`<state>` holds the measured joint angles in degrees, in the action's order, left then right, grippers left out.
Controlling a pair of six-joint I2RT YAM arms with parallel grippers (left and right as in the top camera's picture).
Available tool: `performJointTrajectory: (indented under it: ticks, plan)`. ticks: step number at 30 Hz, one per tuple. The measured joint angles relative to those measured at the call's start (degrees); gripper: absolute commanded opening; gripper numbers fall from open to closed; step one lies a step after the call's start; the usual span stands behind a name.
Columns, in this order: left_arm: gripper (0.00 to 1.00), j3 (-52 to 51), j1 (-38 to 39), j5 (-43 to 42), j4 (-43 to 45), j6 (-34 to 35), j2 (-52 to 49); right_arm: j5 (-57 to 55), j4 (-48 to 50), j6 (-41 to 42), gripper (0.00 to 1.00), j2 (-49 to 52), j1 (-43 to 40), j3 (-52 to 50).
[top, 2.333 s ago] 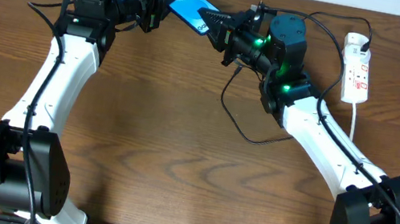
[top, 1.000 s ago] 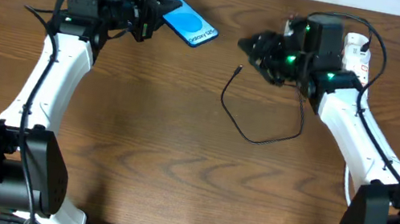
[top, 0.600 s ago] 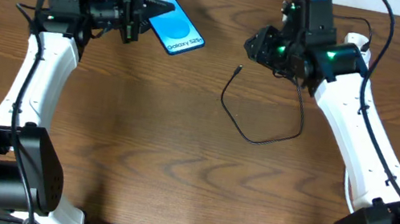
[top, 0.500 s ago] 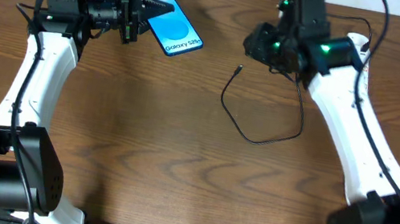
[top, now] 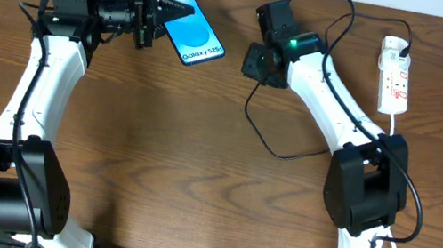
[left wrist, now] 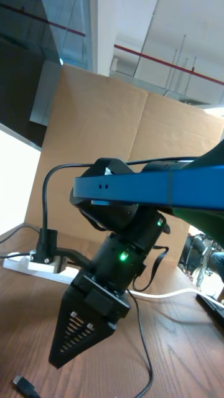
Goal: Plug charger to phone and switch on socket
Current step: 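Lower the right gripper onto the black cable's USB-C end and grasp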
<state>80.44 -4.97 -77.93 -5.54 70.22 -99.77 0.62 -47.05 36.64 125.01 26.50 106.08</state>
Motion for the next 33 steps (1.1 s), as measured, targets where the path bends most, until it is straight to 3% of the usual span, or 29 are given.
performJointTrajectory:
  ticks: [33]
  plan:
    - [0.07,0.00,0.00,0.00,0.00,0.00,0.00,-4.09,2.60,-0.94,0.27,8.11,0.04,0.00]
